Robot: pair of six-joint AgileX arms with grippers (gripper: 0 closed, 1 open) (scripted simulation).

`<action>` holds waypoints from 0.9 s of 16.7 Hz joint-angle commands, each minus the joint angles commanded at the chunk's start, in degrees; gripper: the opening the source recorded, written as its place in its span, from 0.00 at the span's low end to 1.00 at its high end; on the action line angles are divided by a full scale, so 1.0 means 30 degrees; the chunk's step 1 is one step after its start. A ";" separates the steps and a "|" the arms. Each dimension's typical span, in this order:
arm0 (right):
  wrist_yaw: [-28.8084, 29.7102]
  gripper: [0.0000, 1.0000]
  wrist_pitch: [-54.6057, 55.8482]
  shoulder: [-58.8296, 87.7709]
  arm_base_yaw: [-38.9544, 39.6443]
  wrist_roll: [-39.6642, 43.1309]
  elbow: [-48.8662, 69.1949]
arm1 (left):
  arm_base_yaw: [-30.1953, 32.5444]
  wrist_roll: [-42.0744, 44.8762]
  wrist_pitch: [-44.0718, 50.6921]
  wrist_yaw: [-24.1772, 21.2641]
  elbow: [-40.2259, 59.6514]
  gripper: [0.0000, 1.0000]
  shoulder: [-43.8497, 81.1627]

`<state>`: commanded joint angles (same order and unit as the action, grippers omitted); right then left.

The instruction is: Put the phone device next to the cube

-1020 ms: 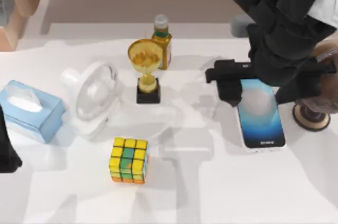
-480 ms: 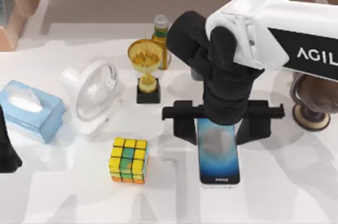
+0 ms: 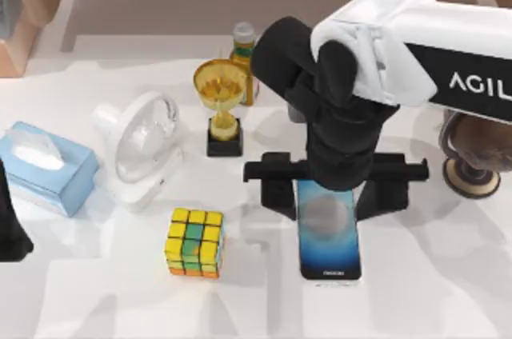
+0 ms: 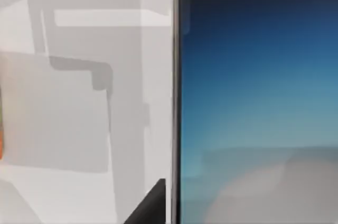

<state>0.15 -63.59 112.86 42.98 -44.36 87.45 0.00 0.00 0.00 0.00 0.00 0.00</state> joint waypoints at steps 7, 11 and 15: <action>-0.1674 0.00 0.0943 -0.0202 0.0608 -0.0879 -0.0628 | 0.0000 0.0000 0.0000 0.0000 0.0000 1.00 0.0000; -0.2403 0.00 0.1843 -0.0610 0.0931 -0.1257 -0.1281 | 0.0000 0.0000 0.0000 0.0000 0.0000 1.00 0.0000; -0.2585 0.00 0.2628 -0.0815 0.1043 -0.1366 -0.1844 | 0.0000 0.0000 0.0000 0.0000 0.0000 1.00 0.0000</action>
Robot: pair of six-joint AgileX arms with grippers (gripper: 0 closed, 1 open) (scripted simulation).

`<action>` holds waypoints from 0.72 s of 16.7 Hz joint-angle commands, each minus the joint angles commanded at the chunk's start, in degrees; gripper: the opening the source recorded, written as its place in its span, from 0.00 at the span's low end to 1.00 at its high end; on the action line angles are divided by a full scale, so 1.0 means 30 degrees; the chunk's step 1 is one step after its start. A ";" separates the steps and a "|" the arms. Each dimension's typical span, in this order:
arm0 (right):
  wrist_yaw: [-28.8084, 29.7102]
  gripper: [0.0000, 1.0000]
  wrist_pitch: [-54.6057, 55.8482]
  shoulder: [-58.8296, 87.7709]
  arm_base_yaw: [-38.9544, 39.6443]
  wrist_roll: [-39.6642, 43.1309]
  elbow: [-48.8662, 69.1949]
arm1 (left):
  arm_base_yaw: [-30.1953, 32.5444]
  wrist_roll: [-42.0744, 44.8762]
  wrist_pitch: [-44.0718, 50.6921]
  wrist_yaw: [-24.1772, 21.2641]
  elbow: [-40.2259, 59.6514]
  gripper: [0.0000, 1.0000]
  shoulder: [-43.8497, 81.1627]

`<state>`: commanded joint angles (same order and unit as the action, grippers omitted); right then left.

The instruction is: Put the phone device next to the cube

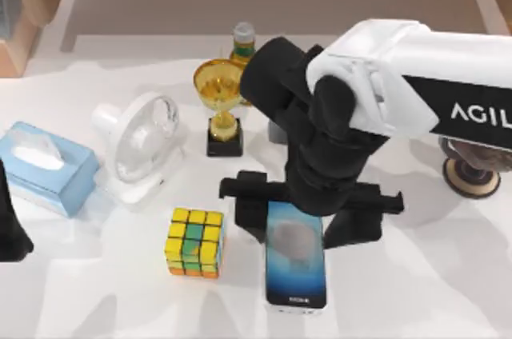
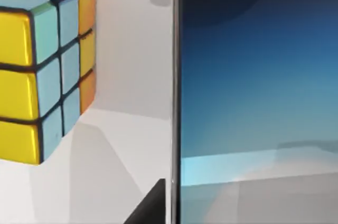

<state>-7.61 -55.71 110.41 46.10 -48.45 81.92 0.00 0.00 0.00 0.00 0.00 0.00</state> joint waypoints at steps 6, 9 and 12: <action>0.1478 0.00 0.0870 0.0765 -0.0439 0.0652 -0.0175 | 0.0000 0.0000 0.0000 0.0000 0.0000 1.00 0.0000; 0.2423 0.00 0.1076 0.1484 -0.0774 0.1148 -0.0327 | 0.0000 0.0000 0.0000 0.0000 0.0000 1.00 0.0000; 0.2811 0.00 0.1116 0.2092 -0.0912 0.1373 -0.0711 | 0.0000 0.0000 0.0000 0.0000 0.0000 1.00 0.0000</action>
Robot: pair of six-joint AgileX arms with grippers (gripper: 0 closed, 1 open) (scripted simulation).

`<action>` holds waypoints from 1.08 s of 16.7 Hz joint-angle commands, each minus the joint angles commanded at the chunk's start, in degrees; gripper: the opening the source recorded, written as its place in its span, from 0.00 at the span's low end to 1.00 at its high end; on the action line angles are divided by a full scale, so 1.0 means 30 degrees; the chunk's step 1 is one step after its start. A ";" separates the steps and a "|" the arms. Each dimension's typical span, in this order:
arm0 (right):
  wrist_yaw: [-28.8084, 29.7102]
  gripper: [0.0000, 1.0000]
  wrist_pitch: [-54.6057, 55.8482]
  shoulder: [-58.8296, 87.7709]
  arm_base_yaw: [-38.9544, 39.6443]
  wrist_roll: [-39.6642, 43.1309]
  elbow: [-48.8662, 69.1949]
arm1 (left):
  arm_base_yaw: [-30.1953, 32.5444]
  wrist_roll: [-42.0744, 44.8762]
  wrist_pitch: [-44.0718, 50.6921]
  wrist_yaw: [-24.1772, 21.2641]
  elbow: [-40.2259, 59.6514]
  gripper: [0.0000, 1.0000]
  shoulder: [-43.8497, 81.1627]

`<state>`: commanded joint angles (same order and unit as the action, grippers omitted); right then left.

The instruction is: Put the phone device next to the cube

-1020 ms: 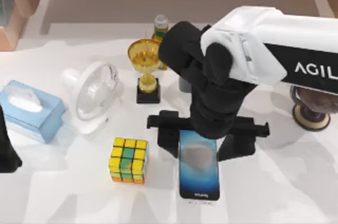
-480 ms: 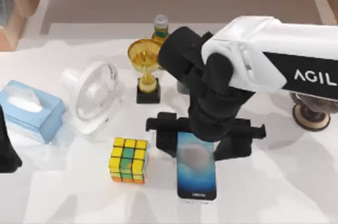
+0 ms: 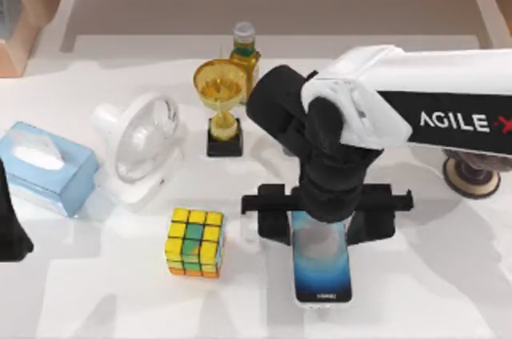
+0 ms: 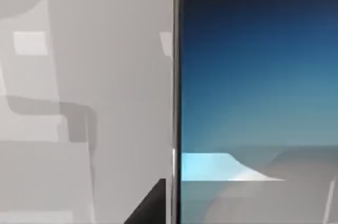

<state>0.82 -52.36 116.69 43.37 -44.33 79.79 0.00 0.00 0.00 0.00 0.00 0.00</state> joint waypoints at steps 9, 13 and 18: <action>0.0000 0.38 0.0000 0.0000 0.0000 0.0000 0.0000 | 0.0000 0.0000 0.0000 0.0000 0.0000 1.00 0.0000; 0.0000 0.68 0.0000 0.0000 0.0000 0.0000 0.0000 | 0.0000 0.0000 0.0000 0.0000 0.0000 1.00 0.0000; 0.0000 1.00 0.0000 0.0000 0.0000 0.0000 0.0000 | 0.0000 0.0000 0.0000 0.0000 0.0000 1.00 0.0000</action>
